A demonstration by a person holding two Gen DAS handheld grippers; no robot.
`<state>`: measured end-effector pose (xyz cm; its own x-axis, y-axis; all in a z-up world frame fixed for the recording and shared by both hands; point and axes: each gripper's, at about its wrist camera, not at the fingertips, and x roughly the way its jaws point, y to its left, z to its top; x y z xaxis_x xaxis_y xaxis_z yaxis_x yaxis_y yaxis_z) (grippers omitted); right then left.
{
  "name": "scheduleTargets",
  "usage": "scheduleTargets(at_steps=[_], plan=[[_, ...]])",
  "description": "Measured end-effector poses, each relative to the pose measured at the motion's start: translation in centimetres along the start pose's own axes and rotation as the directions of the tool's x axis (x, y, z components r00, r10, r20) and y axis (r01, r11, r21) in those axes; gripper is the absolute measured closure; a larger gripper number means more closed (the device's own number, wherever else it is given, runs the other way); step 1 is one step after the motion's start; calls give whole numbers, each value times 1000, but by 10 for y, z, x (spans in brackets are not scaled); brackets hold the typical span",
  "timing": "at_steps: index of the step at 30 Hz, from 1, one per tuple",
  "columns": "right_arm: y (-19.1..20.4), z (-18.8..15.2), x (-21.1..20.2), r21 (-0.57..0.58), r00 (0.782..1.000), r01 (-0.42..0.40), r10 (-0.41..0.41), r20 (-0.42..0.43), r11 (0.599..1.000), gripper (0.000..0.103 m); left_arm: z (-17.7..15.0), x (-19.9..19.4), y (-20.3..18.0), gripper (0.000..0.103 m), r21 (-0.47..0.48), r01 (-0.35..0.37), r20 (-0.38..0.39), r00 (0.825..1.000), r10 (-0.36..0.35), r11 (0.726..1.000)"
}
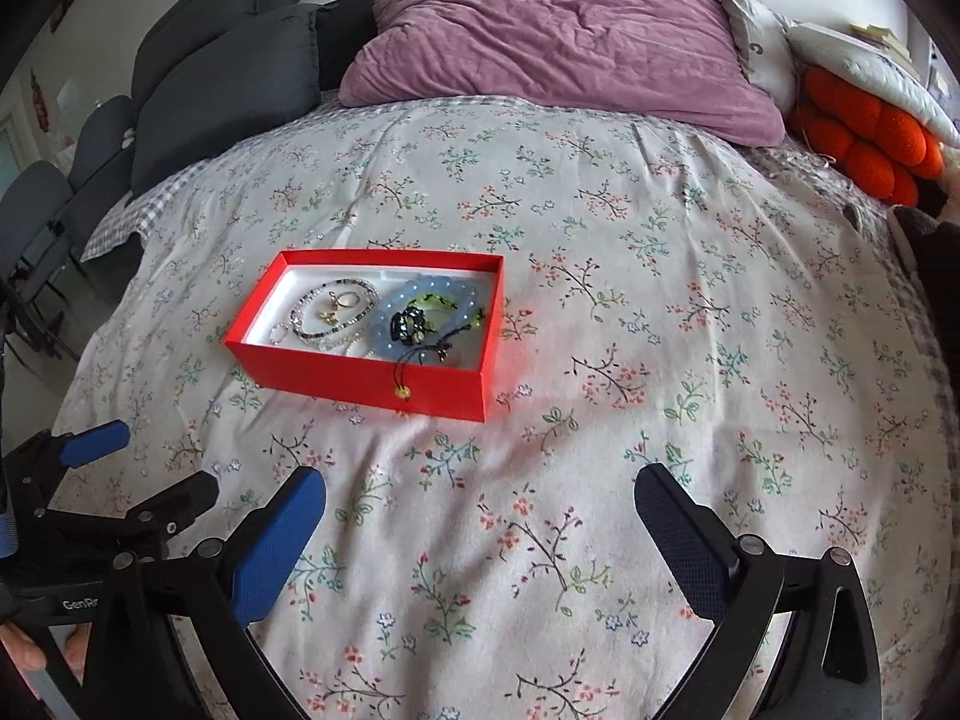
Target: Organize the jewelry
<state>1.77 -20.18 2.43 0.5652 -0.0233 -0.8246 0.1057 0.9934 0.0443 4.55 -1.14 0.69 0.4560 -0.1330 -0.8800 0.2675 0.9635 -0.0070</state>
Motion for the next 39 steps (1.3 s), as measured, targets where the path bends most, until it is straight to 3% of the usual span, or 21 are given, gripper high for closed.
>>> scheduleTargets(at_steps=[12,39], plan=[[0,-32,1,3,996,59,-59,-70,998,0,-31,-6,0,1,14,-59,-2,998,59,998],[15,-35,15,-49,993,70,-75,-90,996,0,-29,0,-2,1,7,-79,0,997,79,997]])
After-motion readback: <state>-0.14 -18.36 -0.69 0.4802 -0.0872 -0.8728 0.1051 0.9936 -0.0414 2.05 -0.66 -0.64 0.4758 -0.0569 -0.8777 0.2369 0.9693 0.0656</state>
